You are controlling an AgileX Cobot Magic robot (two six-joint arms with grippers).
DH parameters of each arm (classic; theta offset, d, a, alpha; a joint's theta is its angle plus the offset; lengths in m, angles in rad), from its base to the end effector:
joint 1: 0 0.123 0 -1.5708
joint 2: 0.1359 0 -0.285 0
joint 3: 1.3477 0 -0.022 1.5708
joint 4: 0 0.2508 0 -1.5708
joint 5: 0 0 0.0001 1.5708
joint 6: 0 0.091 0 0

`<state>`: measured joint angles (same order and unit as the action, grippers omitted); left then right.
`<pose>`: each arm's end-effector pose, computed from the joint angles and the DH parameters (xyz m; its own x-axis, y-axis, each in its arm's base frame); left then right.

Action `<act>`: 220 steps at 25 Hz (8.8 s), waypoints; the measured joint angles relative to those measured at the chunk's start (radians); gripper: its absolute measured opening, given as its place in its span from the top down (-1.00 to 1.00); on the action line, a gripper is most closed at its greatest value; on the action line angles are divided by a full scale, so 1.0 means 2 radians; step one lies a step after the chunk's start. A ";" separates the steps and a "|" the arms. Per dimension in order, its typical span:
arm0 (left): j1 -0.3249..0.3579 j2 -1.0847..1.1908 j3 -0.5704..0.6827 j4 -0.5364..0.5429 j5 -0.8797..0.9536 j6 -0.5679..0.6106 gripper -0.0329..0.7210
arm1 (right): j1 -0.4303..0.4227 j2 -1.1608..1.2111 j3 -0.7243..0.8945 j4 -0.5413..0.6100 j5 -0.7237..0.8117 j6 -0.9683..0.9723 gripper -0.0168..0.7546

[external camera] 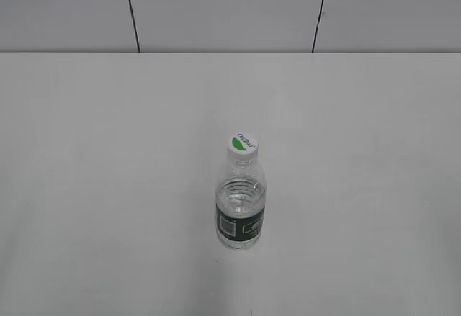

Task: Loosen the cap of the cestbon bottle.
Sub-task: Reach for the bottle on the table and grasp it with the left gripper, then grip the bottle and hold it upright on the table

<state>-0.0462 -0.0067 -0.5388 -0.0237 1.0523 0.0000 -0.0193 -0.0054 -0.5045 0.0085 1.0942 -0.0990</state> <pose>-0.0104 -0.0014 0.2886 -0.4076 0.0071 -0.9131 0.0602 0.9980 -0.0191 -0.0076 0.0008 0.2758 -0.4758 -0.0858 -0.8753 -0.0327 0.9963 -0.0799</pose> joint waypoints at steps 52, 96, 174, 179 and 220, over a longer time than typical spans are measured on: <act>-0.033 0.549 -0.032 0.016 -0.619 0.024 -0.32 | 0.000 0.000 0.000 0.000 0.000 0.000 -0.46; -0.033 0.883 0.006 0.755 -1.128 -0.230 -0.11 | 0.000 0.000 0.000 0.000 0.000 0.000 -0.46; -0.171 1.059 -0.149 0.680 -1.129 -0.229 -0.69 | 0.000 0.000 0.000 0.002 0.000 0.000 -0.46; -0.188 1.070 -0.166 0.672 -1.129 -0.232 -0.66 | 0.000 0.000 0.000 0.001 0.000 0.000 -0.46; -0.196 1.077 -0.175 0.603 -1.120 -0.236 -0.15 | 0.000 0.000 0.000 0.001 0.000 0.000 -0.46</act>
<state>-0.4392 2.1474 -0.8897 1.1815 -1.1874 -0.4716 -0.0193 -0.0054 -0.5045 0.0097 1.0942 -0.0990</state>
